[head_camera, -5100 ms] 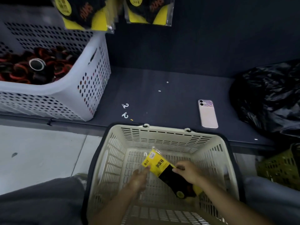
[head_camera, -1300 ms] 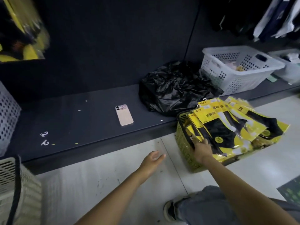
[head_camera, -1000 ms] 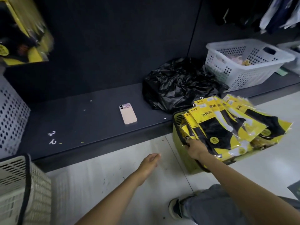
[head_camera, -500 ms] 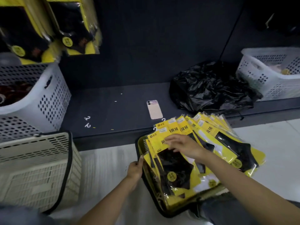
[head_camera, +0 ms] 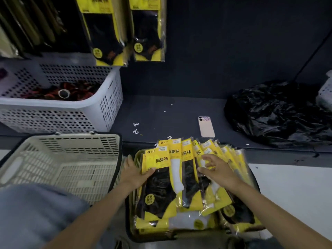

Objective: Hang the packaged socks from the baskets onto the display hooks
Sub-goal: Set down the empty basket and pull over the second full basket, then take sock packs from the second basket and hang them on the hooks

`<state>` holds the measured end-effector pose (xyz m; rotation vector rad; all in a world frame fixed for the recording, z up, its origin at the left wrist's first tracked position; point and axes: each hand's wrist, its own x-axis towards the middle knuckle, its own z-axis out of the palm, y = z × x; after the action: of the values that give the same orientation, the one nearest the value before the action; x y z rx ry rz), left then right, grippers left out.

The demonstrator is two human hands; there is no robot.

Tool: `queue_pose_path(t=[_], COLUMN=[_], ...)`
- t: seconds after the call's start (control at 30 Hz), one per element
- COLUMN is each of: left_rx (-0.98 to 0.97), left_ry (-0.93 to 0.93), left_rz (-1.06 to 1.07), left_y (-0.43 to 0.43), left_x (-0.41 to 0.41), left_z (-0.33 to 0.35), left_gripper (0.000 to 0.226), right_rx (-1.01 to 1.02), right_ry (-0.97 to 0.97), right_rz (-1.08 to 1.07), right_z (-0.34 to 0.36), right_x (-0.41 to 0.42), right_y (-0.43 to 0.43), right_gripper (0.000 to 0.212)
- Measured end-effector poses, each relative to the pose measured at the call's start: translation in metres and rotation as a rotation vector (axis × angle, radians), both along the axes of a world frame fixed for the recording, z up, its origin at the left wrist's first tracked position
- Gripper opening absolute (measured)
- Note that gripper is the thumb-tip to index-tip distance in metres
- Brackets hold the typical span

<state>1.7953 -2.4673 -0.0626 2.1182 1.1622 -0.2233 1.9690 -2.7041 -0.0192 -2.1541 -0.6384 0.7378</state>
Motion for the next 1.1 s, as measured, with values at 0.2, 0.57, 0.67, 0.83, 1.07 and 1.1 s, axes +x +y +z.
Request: queue_pose_path(t=[0.2,0.57,0.67,0.83,1.07,1.1], left_rx=[0.02,-0.428,-0.525,-0.653,-0.805,-0.782], left_ry=[-0.003,-0.604,-0.599,-0.58,-0.569,-0.619], left_rz=[-0.166,0.198,0.231,0.241,0.063,0.052], left_y=[-0.014,-0.009,-0.003,0.022,0.024,0.025], left_x=[0.008,0.025,0.026,0.033,0.064,0.068], left_z=[0.0,0.014,0.015,0.032,0.071,0.076], left_gripper=[0.102,0.045,0.05,0.079,0.051,0.049], right_rx=[-0.059,0.083,0.127,0.19,0.367,0.384], right_ry=[0.119,0.29,0.392,0.386,0.336,0.316], right_rz=[-0.064,-0.136,-0.129,-0.103,-0.103,-0.095], right_z=[0.003,-0.012,-0.015,0.002,0.046,0.054], right_x=[-0.005,0.0,0.002,0.018,0.047,0.051], right_y=[0.047,0.086,0.092,0.098,0.095,0.096], right_gripper=[0.062,0.032,0.025,0.06,0.048,0.053])
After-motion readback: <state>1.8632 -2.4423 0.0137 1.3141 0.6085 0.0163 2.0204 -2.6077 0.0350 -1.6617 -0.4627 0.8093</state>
